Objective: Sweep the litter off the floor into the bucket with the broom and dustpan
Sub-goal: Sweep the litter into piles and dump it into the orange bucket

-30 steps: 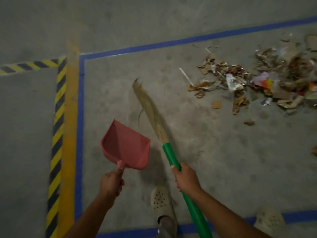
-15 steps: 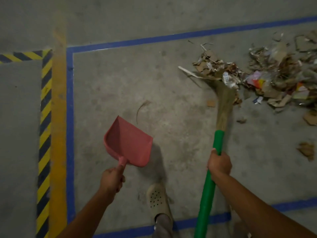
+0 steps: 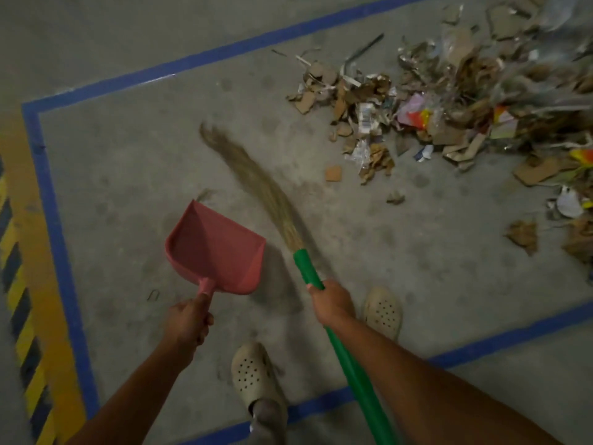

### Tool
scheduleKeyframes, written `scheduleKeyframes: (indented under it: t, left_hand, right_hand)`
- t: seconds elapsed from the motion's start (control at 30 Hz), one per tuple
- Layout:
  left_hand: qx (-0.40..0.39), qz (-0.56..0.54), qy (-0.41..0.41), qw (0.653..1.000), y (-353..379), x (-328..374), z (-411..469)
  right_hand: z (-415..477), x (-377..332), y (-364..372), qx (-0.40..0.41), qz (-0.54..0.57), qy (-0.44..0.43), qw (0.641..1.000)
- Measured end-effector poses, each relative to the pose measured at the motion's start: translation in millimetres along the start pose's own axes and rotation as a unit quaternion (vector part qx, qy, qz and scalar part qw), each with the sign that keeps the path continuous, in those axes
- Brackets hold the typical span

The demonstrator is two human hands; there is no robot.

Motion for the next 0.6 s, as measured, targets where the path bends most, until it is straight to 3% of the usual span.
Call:
scheduleKeyframes:
  t: [0.1, 0.2, 0.33, 0.43, 0.6]
  left_hand:
    - [-0.008, 0.021, 0.004, 1.000, 34.2, 8.9, -5.1]
    - [-0.019, 0.027, 0.004, 0.999, 75.3, 24.5, -15.0]
    - [-0.037, 0.021, 0.020, 0.999, 124.2, 50.9, -26.3]
    - [-0.054, 0.009, 0.036, 0.998, 148.8, 70.5, -31.7]
    - [-0.087, -0.006, 0.065, 0.994, 152.3, 93.8, -45.9]
  right_hand:
    - [32.9, 52.3, -38.1, 0.008, 0.006, 0.078, 0.997]
    - [60.7, 112.1, -93.4, 0.075, 0.065, 0.146, 0.984]
    - [73.2, 177.2, -165.4, 0.206, 0.206, 0.221, 0.931]
    - [58.8, 200.8, -201.4, 0.301, 0.285, 0.214, 0.885]
    - [-12.1, 165.3, -217.2, 0.331, 0.338, 0.147, 0.868]
Point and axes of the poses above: each hand's wrist, its own z-axis towards the middle knuckle, its own y-axis out of the palm, x = y × z, the point moved 3 cm from there along z, towards the middle knuckle, and after that the axes turned 6 degrees about -z, right-handed, at the moved point
